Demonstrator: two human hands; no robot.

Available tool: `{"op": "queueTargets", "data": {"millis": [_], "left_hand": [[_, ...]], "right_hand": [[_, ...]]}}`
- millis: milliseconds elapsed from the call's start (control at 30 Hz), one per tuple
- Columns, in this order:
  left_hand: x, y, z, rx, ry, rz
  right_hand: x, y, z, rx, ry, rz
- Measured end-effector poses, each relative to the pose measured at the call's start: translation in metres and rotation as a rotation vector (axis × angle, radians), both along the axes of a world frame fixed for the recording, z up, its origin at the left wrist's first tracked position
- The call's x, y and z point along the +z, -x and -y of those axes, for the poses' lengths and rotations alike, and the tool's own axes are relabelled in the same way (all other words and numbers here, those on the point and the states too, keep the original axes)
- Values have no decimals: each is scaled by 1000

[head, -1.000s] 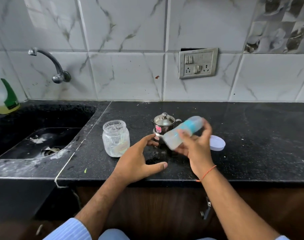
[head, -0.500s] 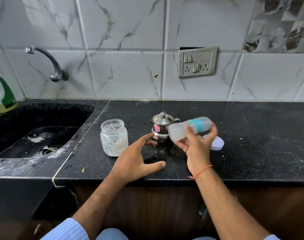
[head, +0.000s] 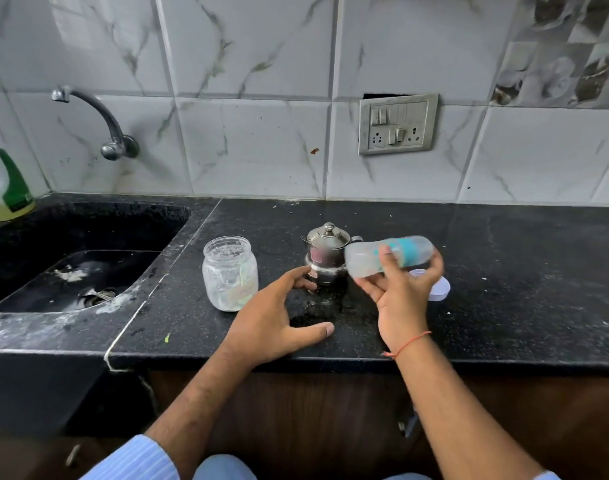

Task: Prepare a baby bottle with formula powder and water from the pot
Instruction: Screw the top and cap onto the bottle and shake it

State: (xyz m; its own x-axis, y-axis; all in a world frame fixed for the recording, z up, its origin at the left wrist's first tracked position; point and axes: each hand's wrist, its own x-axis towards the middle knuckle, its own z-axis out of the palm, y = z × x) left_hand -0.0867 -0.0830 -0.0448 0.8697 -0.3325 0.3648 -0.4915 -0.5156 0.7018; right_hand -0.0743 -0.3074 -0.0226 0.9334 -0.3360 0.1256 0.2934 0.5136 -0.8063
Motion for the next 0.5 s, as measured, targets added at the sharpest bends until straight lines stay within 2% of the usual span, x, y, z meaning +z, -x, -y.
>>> {"op": "queueTargets", "data": {"millis": [33,100,133,167,233,267,367,400,467,500], "left_hand": [[0,1,0,10,4,-1],[0,2,0,25,-2,12],[-1,1,-1,30,-4,20],[-2,-1,-2,34,-1,20],[-5,-3,-2,35,3,2],[-5,-3,-2,39,6,-5],[-5,-2,-2,42,-5,-20],[-4,-3,-3,41,-5,-29],[-5,-4,-2,38,3,-49],[-5,-3,-1,40,4,-52]], "right_hand": [[2,-1,1,30,-27,-18],[4,4,-3,194,187,-22],[3,6,-7,203,266,-15],[1,5,-8,134,243,-12],[0,-1,-2,-27,7,-7],[0,-3,1,-20,-54,-23],[1,2,-5,175,228,-27],[1,2,-7,148,234,-27],[1,0,-3,8,52,-19],[0,-2,-1,10,-6,-21]]}}
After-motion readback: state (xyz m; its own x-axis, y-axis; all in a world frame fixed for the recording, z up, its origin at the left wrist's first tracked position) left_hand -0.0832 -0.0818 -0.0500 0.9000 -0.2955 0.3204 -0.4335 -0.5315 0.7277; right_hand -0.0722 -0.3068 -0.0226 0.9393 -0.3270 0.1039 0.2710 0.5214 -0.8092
